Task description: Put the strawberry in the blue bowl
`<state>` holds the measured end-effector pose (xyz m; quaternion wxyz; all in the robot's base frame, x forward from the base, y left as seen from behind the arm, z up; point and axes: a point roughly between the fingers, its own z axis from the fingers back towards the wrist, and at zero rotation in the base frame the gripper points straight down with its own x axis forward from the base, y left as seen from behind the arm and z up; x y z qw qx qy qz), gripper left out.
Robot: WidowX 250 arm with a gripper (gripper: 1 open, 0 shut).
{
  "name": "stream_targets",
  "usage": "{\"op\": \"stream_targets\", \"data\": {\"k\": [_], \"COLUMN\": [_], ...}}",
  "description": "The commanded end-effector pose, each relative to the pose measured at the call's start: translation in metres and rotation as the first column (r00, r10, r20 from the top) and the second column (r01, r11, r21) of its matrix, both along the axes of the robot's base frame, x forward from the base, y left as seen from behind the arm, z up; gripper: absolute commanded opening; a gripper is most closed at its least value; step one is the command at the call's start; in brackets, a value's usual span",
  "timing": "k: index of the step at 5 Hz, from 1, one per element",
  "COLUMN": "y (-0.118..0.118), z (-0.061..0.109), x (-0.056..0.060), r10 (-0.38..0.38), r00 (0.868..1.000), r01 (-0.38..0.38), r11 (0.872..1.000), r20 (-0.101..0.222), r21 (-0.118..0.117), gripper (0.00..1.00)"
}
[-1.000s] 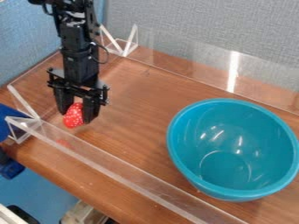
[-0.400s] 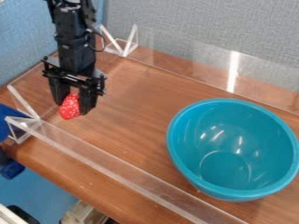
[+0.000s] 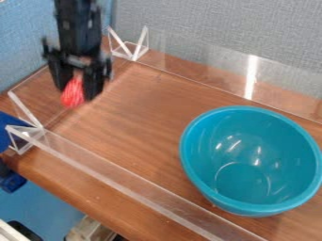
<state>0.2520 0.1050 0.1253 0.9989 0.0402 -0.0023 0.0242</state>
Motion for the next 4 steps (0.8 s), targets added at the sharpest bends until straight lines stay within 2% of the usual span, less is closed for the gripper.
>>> {"op": "stream_targets", "data": {"k": [1, 2, 3, 4], "y": [-0.01, -0.032, -0.072, -0.115], "z": [0.055, 0.061, 0.056, 0.055], "x": [0.005, 0.008, 0.013, 0.029], "r10": [-0.021, -0.059, -0.153, -0.228], "r00": [0.992, 0.979, 0.965, 0.949], "r01": [0.018, 0.054, 0.153, 0.232], "r11": [1.0, 0.998, 0.988, 0.973], "r20": [0.126, 0.197, 0.213, 0.218], "r21": [0.025, 0.032, 0.018, 0.008], "gripper": [0.0, 0.0, 0.0, 0.0]}}
